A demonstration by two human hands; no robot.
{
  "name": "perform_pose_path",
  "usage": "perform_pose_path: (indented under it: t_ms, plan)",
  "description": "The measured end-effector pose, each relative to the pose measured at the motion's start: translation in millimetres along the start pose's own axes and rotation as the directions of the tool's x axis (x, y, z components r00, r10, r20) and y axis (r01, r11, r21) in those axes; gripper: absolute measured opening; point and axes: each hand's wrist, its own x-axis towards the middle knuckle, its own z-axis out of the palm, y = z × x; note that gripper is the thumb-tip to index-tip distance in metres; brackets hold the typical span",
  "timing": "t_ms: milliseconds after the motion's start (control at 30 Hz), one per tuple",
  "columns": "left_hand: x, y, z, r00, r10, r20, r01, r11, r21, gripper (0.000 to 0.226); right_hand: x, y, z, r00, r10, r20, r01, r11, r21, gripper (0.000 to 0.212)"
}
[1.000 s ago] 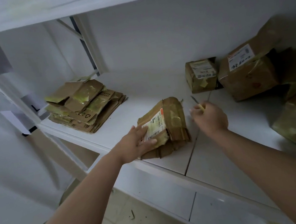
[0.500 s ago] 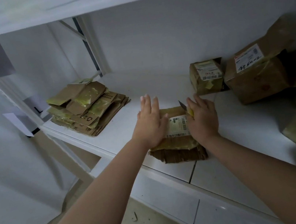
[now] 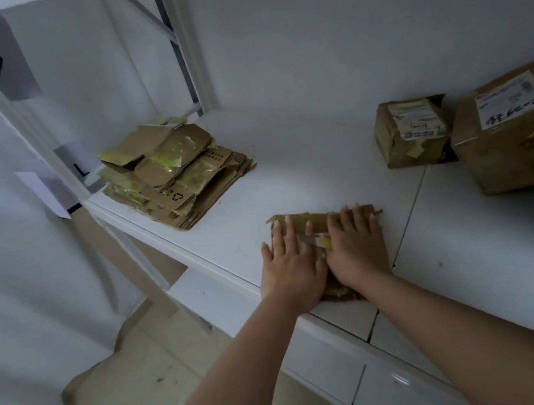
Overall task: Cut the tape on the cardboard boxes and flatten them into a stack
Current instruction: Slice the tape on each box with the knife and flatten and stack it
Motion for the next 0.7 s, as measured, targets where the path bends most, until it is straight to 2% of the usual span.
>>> perform_pose_path:
  t_ms: [200,367,533,700]
  plan:
    - [5.3,2.7,-7.1,0.997,-0.021,0.078,0.015,0.997,0.081,0.062,1.6,-3.2,-3.9,0.998,-0.002,0.059,0.003,1.0,-0.026,0.06]
    - [5.3,4.1,-15.8,0.999,0.019,0.042,-0.025,0.987,0.16,0.064,10.4,16.2,-21.2,0.984,-0.1,0.146,0.082,0.989,0.127,0.057]
    - [3.0,-2.5,-2.0,0.999,0.044,-0.03,-0.041,0.996,0.073,0.067,-2.1,20.8,-8.7,0.988,-0.141,0.06,0.137,0.988,0.068,0.067]
    - [8.7,-3.2,-0.5,0.999,0.038,-0.012,-0.037,0.998,0.042,0.066,1.1,18.4,-10.6,0.989,-0.133,0.071,0.13,0.99,0.051,0.068]
